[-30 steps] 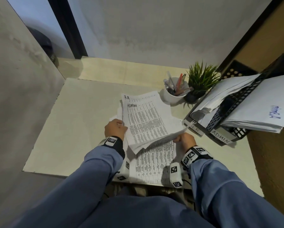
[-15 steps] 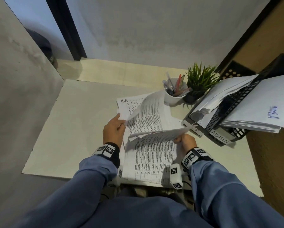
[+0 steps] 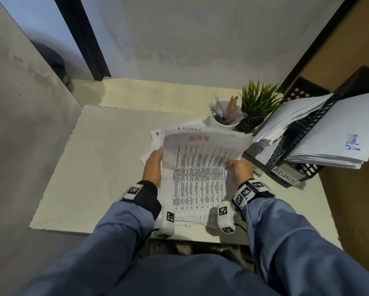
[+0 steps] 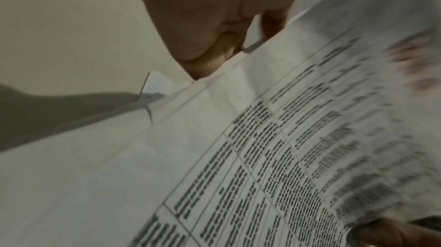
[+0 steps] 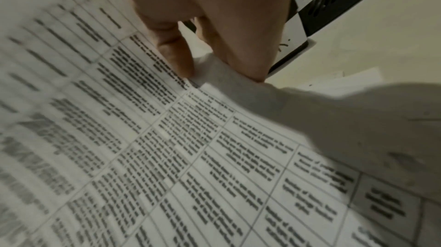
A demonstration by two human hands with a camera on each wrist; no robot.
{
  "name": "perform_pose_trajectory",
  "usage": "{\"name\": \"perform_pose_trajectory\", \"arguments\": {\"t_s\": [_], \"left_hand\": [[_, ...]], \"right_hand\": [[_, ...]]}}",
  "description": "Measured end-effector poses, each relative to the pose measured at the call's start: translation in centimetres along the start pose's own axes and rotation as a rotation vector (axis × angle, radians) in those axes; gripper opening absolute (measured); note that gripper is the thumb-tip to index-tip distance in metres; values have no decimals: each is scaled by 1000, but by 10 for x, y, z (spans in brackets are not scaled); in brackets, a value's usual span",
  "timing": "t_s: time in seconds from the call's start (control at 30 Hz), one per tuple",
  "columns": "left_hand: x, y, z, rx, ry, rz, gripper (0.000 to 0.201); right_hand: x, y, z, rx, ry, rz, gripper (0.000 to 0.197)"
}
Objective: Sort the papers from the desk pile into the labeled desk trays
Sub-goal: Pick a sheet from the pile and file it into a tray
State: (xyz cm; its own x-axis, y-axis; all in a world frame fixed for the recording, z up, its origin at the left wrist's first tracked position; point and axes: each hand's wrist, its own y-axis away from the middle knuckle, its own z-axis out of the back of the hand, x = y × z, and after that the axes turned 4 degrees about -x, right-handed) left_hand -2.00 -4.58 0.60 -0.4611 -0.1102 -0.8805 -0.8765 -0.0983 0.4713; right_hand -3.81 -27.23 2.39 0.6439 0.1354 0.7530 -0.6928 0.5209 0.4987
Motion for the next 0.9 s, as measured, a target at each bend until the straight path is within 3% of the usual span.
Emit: {"name": "perform_pose_trajectory", "arguments": {"t_s": [0.07, 0.17, 0.23, 0.3, 0.4, 0.47, 0.6, 0.7, 0.8, 0.9], "left_hand": [[-5, 10, -3, 66, 54, -5, 53], [-13, 27, -13, 51, -37, -142, 35], [-27, 34, -22, -38, -104, -268, 20], [-45, 37, -29, -127, -132, -402, 9], [-65, 46, -34, -107, -103, -633, 42], [-60, 47, -35, -67, -111, -586, 52], [-37, 33, -28, -59, -269, -307, 24], [-41, 35, -28, -76, -335, -350, 9], [-52, 39, -32, -76, -330, -409, 11], [-47, 37, -35, -53, -434, -279, 7]], "right_hand": [[9, 10, 1, -65, -45, 5, 21], [22, 22, 3, -113, -194, 108, 43], [36, 32, 4, -79, -252, 216, 36], [49, 42, 7, -78, -310, 315, 16], [60, 54, 10, -107, -452, 416, 15], [60, 62, 10, -82, -479, 459, 2], [41, 59, 0, -23, -347, 324, 13], [44, 57, -2, -17, -338, 287, 5], [50, 51, -1, -57, -349, 288, 17], [46, 50, 0, -37, -302, 199, 17]]}}
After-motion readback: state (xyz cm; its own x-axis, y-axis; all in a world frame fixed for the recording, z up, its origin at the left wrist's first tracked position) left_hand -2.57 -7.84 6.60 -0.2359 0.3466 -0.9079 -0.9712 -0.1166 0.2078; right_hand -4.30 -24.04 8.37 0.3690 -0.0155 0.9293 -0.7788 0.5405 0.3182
